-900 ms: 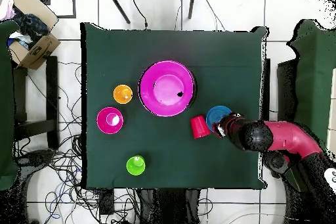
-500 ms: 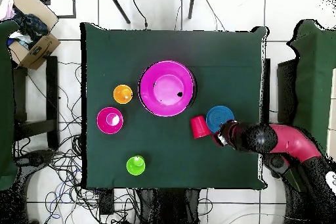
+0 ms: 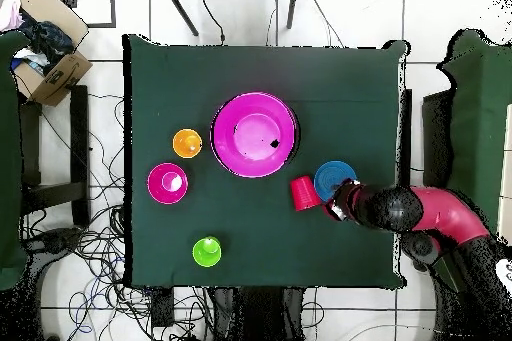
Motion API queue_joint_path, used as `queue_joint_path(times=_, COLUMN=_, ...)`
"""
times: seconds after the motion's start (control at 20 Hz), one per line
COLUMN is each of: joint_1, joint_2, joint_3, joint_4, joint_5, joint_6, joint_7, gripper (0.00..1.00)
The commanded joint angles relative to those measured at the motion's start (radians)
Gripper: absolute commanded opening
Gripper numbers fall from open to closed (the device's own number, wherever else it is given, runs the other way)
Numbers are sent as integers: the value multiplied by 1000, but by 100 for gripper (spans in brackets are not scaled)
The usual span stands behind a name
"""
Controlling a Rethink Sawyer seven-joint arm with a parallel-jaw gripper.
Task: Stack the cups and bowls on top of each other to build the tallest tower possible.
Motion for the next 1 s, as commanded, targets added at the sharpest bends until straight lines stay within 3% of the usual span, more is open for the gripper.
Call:
queue_joint_path(times=0.05, joint_1=23, joint_2=43, joint_3=58, joint_4=19, joint_5=-69, joint_6=5, joint_7=-315, gripper=100)
queue_joint_path(times=0.4, joint_1=23, joint_2=56, joint_3=86, joint_4=3, joint_5=-90, joint_6=-17, joint_7=-324, gripper=100)
queue_joint_path(times=1.0, joint_1=41, joint_2=96, joint_3=65, joint_4=-82, joint_5=-113, joint_6=23, joint_7=-354, gripper=100)
